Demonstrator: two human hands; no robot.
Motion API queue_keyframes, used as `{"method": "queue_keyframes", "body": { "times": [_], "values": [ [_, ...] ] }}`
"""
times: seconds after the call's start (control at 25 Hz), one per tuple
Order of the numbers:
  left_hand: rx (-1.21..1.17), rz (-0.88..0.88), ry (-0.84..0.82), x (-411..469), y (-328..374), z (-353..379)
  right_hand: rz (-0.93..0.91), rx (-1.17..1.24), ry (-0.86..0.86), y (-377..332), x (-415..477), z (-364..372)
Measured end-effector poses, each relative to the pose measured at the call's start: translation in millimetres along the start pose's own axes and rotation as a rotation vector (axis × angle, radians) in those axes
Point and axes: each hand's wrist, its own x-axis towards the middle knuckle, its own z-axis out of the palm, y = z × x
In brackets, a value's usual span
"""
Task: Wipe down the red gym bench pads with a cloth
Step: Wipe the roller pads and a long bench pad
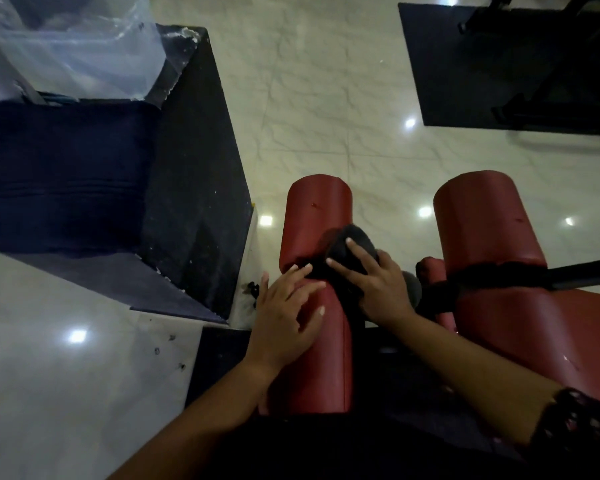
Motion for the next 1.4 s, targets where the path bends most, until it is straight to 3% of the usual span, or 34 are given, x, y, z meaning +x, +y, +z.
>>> {"method": "queue_keyframes", "body": {
  "times": [0.12, 0.2, 0.4, 0.6, 0.72, 0.84, 0.92, 0.96, 1.12, 1.24, 1.32, 1.4],
  "values": [
    [-0.031, 0.197, -0.278, -13, -5, -1, -0.050, -0.077, -0.038, 16, 34, -7],
    [0.050, 0.268, -0.371, -13, -6, 1, 0.048, -0.126, -0.157, 33, 78, -13],
    [0.001, 0.271, -0.372, -10, -12, 1, 0.257, -0.164, -0.462, 54, 178, -23],
    [-0.025, 0.254, -0.368, -12, -10, 0, 0.058, -0.177, -0.433, 27, 153, -34],
    [-0.134, 0.099, -0.231, -20, -10, 0, 0.017, -0.062, -0.355, 20, 99, -28],
    [-0.158, -0.323, 0.038, -21, -2, -4, -0.075, -0.019, -0.195, 13, 41, -19],
    [-0.179, -0.570, -0.033, -16, 5, -3, -0.176, -0.059, -0.153, 8, 24, -19],
    [-0.194, -0.613, -0.099, -16, 9, 1, -0.228, -0.089, -0.142, 8, 25, -21],
    [-0.205, -0.552, -0.188, -16, 12, 10, -0.348, -0.226, -0.206, 17, 69, -31],
    [-0.190, -0.545, -0.212, -17, 9, 8, -0.200, -0.322, -0.417, 17, 125, -38],
    [-0.167, -0.534, -0.237, -19, 9, 7, -0.115, -0.354, -0.440, 25, 162, -34],
    [-0.096, -0.413, -0.244, -17, 5, 8, -0.027, -0.353, -0.458, 38, 191, -27]
  ]
}}
